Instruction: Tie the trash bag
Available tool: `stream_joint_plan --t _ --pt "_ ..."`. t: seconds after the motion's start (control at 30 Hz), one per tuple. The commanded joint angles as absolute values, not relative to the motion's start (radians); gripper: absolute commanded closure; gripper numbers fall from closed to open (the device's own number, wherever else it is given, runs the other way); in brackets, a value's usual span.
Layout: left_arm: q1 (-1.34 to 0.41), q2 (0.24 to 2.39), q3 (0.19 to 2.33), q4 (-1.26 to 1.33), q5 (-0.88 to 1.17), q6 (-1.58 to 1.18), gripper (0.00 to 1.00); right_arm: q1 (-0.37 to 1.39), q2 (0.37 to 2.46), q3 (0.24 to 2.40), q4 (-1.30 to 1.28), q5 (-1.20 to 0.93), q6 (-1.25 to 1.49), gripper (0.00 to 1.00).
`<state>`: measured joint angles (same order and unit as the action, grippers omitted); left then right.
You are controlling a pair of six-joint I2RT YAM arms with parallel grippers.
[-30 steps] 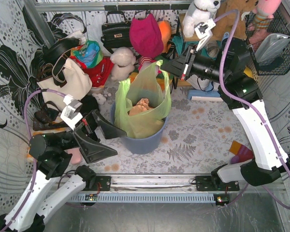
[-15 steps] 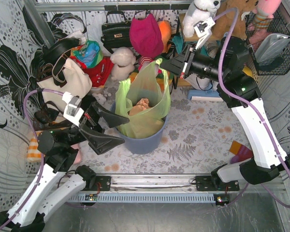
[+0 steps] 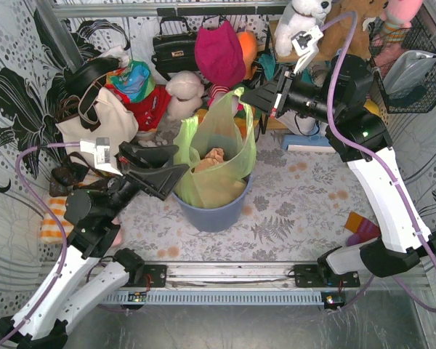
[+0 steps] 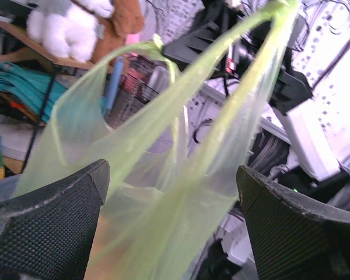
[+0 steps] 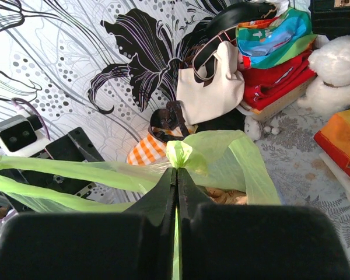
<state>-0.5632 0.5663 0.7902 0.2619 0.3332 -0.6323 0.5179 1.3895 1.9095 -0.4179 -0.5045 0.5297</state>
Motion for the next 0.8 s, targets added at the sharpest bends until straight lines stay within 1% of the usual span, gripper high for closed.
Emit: stream_joint_plan --t 0.0,0.17,0.23,0.33,0.43,0.5,0.63,0.77 --pt "-0.569 0.583 0.765 0.363 0.156 -0.578 0.02 0.522 1.384 1.920 -0.391 -0.478 0.514 1.00" --pt "-0.569 0.531 0.817 0.260 0.018 -0.477 0.02 0.523 1.361 1.895 -0.389 -0.421 0.504 1.00" --pt "-0.569 0.518 0.884 0.179 0.035 -0.446 0.02 0.522 1.358 1.891 -0.387 -0.421 0.503 1.00" --pt "-0.568 0.558 1.036 0.056 0.217 -0.444 0.02 0.522 1.363 1.891 -0.387 -0.426 0.503 1.00" --pt "-0.568 0.640 1.163 0.030 0.518 -0.503 0.02 0.522 1.368 1.890 -0.383 -0.432 0.503 1.00" --pt "-0.569 0.686 1.189 0.093 0.691 -0.583 0.02 0.522 1.370 1.891 -0.379 -0.435 0.506 1.00" --pt "-0.569 0.750 1.182 0.309 0.949 -0.783 0.02 0.522 1.370 1.890 -0.376 -0.439 0.505 1.00" --pt "-0.570 0.829 1.168 0.497 1.077 -0.988 0.02 0.522 1.367 1.889 -0.375 -0.436 0.506 1.00"
